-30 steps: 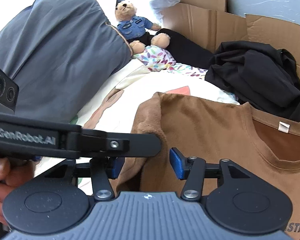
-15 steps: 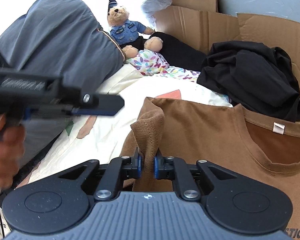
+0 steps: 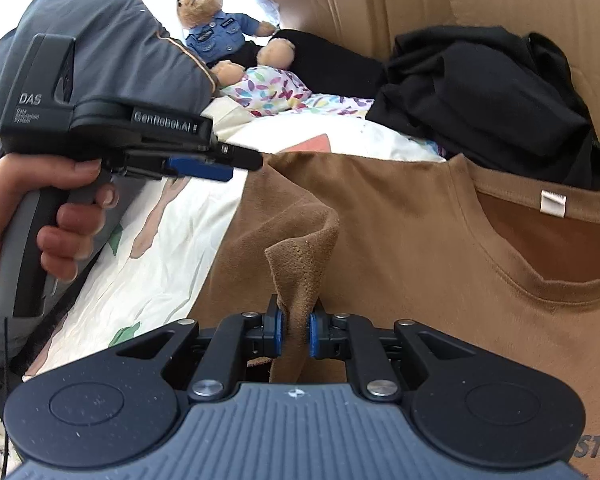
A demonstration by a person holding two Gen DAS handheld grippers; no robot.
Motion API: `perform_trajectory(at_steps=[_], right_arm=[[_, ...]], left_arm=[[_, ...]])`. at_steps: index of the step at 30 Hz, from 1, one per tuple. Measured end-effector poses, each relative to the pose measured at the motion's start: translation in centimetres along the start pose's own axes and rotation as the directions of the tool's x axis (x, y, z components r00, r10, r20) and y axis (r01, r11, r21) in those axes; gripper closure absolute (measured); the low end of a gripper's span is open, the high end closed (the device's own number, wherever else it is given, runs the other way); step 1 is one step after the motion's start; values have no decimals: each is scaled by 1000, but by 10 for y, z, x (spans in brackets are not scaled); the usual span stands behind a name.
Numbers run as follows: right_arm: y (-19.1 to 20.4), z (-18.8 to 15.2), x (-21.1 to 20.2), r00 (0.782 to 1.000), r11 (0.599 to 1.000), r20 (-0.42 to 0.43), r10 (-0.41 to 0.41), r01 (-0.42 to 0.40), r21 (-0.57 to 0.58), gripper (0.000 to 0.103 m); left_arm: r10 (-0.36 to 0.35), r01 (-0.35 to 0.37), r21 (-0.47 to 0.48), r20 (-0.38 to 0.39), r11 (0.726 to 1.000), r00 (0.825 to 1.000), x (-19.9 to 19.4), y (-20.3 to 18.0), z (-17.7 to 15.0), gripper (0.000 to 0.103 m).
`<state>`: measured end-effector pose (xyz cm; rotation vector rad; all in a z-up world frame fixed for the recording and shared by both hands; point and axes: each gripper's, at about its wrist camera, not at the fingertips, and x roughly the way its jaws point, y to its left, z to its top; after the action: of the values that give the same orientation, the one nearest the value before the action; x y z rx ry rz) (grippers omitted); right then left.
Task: Fold clothes
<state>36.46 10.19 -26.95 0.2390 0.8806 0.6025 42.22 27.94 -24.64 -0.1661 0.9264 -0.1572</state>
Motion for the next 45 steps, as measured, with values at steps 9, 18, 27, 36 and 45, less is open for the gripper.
perform_trajectory(at_steps=[9, 18, 27, 36, 45], right_arm=[[-25, -4, 7, 999, 996, -23, -37, 39, 79, 49], [-51, -7, 11, 997, 983, -20, -75, 77, 165, 43], [-66, -3, 19, 997, 973, -26, -74, 78, 217, 78], [-79, -4, 14, 992, 972, -57, -109, 118, 202, 103], [-88, -4, 9, 998, 967, -40, -49, 58, 249, 99]], left_arm=[[68, -59, 122, -77, 991, 995, 27, -13, 5, 59], [89, -76, 138, -95, 988, 991, 35, -17, 11, 61], [129, -108, 167, -116, 980, 985, 39, -20, 13, 85], [223, -203, 180, -96, 962, 970, 45, -13, 18, 92], [162, -152, 94, -115, 984, 980, 41, 0, 24, 80]])
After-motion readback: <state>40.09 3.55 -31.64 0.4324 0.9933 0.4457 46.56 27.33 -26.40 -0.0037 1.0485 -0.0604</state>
